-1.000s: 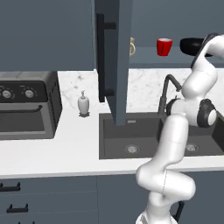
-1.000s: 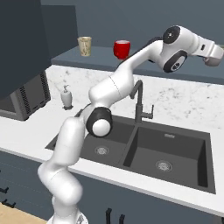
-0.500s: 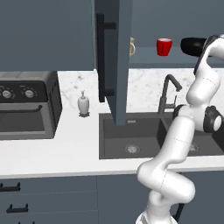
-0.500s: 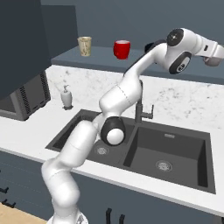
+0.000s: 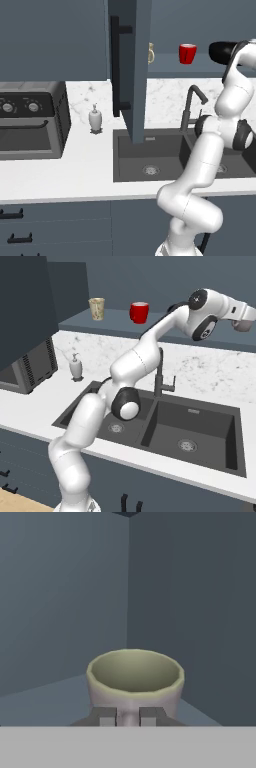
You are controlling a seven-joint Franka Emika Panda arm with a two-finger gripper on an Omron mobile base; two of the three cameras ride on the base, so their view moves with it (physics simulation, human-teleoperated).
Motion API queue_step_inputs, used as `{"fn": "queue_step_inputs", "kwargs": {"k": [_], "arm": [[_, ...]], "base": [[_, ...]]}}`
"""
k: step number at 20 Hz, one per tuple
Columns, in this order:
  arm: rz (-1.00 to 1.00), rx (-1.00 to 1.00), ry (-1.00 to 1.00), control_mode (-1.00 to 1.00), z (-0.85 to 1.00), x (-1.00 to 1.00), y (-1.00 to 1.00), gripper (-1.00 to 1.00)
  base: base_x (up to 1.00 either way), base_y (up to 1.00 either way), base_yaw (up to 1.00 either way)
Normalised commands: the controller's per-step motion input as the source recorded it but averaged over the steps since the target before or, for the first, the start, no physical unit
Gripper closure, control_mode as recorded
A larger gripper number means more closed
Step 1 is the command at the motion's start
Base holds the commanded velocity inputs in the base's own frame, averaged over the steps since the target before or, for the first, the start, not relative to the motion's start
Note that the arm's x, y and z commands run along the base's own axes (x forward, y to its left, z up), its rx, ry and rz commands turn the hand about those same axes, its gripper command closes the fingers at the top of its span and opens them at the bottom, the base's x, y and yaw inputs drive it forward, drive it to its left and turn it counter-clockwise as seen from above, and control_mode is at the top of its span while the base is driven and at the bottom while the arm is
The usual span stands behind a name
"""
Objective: Gather all objects into one cabinet and sort the glasses and bowls to opposite sides.
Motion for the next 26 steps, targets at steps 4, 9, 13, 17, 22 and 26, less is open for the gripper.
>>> {"fn": "queue_step_inputs", "kwargs": {"k": [4,9,13,17,22,26], "arm": [[0.0,0.03,0.07,-1.0,0.0,0.03,0.0,1.0],[0.0,0.1,0.01,-1.0,0.19,0.0,-0.07,1.0],[0.01,0.14,0.0,-1.0,0.47,-0.01,-0.12,1.0],[0.04,0.12,0.0,-1.0,0.47,-0.24,-0.07,1.0],[0.12,0.08,0.0,-1.0,0.34,-0.84,0.0,1.0],[0.17,0.11,0.0,-1.0,0.49,-0.67,0.0,1.0]], "base": [[0.0,0.0,0.0],[0.0,0.0,0.0],[0.0,0.0,0.0],[0.0,0.0,0.0],[0.0,0.0,0.0],[0.0,0.0,0.0]]}}
